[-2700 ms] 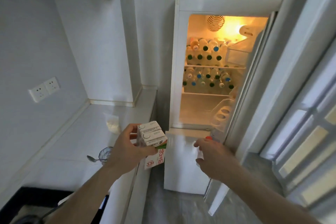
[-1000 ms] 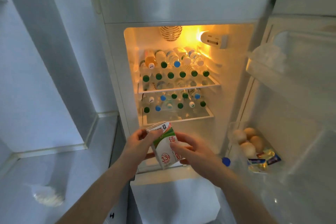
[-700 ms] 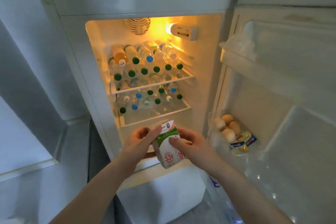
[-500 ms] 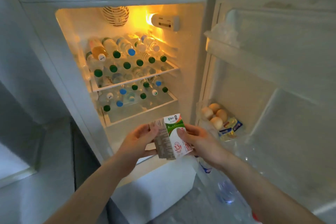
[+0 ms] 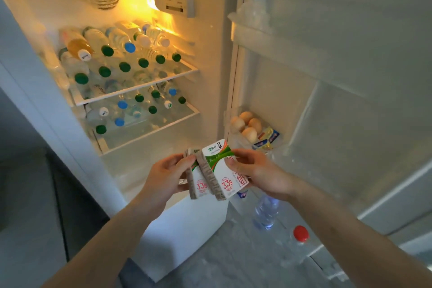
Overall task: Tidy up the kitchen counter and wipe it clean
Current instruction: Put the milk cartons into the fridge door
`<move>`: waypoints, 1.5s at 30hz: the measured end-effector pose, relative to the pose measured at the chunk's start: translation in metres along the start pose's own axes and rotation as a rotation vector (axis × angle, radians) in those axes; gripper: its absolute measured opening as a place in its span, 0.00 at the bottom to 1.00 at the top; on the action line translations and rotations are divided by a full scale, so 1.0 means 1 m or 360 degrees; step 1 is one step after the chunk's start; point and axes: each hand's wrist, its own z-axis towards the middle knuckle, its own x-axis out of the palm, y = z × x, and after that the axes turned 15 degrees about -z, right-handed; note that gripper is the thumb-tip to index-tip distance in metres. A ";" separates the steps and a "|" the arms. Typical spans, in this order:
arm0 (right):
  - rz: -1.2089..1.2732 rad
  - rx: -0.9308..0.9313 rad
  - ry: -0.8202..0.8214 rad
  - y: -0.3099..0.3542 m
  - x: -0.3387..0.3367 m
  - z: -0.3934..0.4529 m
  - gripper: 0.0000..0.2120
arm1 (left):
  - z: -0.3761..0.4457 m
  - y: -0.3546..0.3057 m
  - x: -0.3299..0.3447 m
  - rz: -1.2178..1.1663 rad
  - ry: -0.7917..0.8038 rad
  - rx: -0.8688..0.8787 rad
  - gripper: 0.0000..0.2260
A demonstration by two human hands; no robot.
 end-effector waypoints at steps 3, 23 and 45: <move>0.0050 -0.0101 -0.0029 0.001 -0.004 -0.010 0.21 | -0.009 0.000 0.001 0.0090 -0.0037 0.0034 0.08; -0.0400 -0.0504 -0.1302 -0.029 -0.069 -0.143 0.20 | -0.052 -0.011 0.087 0.0159 0.0128 0.0592 0.12; -0.1155 -0.0853 -0.1669 -0.045 -0.058 -0.153 0.33 | -0.026 -0.017 0.143 0.0483 0.0374 0.0831 0.15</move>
